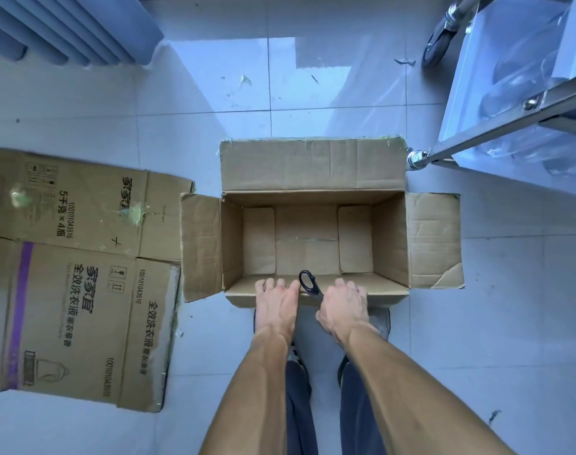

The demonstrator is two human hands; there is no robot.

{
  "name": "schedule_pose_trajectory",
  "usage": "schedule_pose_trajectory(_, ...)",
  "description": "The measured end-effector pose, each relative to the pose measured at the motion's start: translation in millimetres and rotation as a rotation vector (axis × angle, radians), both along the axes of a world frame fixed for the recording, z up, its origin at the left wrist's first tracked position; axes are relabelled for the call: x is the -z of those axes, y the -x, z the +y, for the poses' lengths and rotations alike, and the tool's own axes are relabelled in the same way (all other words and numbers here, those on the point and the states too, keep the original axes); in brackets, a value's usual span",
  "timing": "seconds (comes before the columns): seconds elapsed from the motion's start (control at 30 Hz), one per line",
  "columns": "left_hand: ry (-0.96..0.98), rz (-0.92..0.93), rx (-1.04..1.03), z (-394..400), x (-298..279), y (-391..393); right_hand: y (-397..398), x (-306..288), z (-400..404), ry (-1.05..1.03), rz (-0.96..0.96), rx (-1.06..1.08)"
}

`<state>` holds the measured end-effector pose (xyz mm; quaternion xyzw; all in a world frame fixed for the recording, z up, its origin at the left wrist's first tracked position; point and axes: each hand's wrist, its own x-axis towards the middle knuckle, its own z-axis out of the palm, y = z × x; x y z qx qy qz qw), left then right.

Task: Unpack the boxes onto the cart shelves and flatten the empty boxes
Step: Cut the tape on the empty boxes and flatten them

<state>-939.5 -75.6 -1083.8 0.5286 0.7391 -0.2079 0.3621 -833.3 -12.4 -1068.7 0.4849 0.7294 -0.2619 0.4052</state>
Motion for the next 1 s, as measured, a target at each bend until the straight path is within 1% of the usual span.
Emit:
schedule_pose_trajectory(0.07,-0.047,-0.047,0.028,-10,-12,5,-2,-14,-1,-0.046,0.037,-0.076)
schedule_pose_trajectory(0.1,-0.081,-0.055,0.026,-16,-20,9,-4,-24,-2,-0.072,0.089,-0.111)
schedule_pose_trajectory(0.2,-0.205,-0.028,-0.057,-23,-48,25,-7,-56,5,-0.155,0.282,-0.249)
schedule_pose_trajectory(0.27,-0.27,-0.021,-0.085,-19,-64,35,0,-77,15,-0.163,0.322,-0.27)
schedule_pose_trajectory(0.33,-0.298,0.017,-0.102,-9,-78,44,17,-95,25,-0.181,0.311,-0.2)
schedule_pose_trajectory(0.37,-0.32,0.056,-0.146,0,-82,48,28,-102,29,-0.217,0.309,-0.159)
schedule_pose_trajectory(0.43,-0.396,0.159,-0.313,20,-92,56,49,-112,39,-0.32,0.309,-0.069)
schedule_pose_trajectory(0.5,-0.386,0.235,-0.47,35,-102,62,62,-118,45,-0.377,0.298,0.05)
schedule_pose_trajectory(0.53,-0.383,0.26,-0.5,41,-106,64,65,-119,47,-0.382,0.289,0.114)
schedule_pose_trajectory(0.6,-0.426,0.27,-0.524,44,-109,64,63,-118,44,-0.375,0.263,0.225)
schedule_pose_trajectory(0.67,-0.454,0.207,-0.513,36,-108,60,56,-115,34,-0.341,0.238,0.276)
schedule_pose_trajectory(0.83,-0.303,-0.075,-0.356,-9,-99,27,26,-106,7,-0.229,0.099,0.292)
schedule_pose_trajectory(0.93,-0.173,-0.157,-0.251,-24,-96,1,17,-100,-1,-0.153,0.023,0.311)
schedule_pose_trajectory(1.0,-0.068,-0.181,-0.244,-26,-90,-12,15,-93,-1,-0.089,-0.016,0.277)
